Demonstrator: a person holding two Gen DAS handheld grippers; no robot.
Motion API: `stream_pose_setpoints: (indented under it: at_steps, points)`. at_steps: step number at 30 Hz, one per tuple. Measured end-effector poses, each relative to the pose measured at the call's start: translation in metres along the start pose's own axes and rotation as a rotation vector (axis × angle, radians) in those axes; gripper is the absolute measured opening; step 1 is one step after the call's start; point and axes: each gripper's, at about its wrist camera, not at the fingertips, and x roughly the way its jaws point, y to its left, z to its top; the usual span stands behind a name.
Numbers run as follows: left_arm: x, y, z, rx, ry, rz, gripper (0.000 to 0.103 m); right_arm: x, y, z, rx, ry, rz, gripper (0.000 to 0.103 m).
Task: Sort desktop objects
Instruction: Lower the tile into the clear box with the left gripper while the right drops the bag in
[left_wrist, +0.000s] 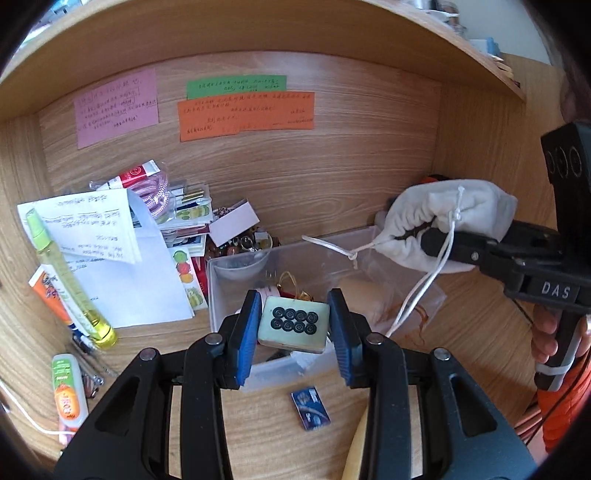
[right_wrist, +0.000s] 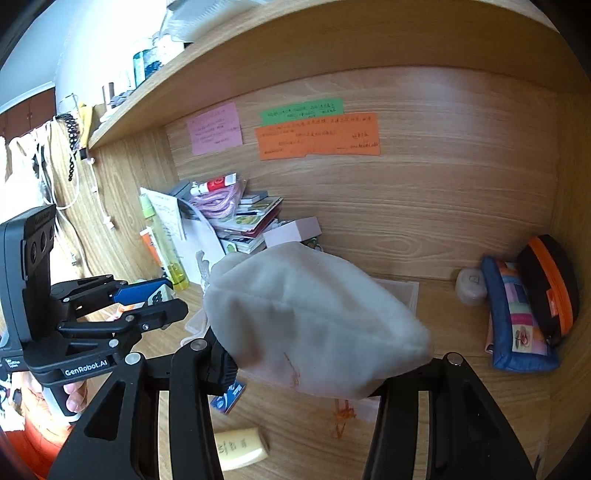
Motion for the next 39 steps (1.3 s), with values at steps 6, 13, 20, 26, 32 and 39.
stream_pose_setpoints:
  at_steps: [6,13,20,26,32,39]
  points:
    - [0.03,0.009,0.011,-0.014,0.028,0.001,0.036,0.028,-0.012,0.005,0.005,0.031,-0.025,0.044]
    - [0.067,0.015,0.015,-0.027,0.074,-0.015,0.036,0.068,-0.03,0.003,0.043,0.094,-0.009,0.044]
    - [0.102,0.027,0.014,-0.059,0.123,-0.004,0.036,0.108,-0.036,-0.001,0.011,0.18,-0.035,0.044]
    - [0.125,0.036,0.006,-0.077,0.171,0.02,0.036,0.127,-0.044,-0.011,0.006,0.219,-0.068,0.044]
    - [0.138,0.033,0.002,-0.067,0.198,0.034,0.036,0.131,-0.045,-0.018,0.002,0.214,-0.083,0.048]
    - [0.14,0.029,0.001,-0.053,0.193,0.051,0.036,0.133,-0.036,-0.023,-0.043,0.215,-0.112,0.061]
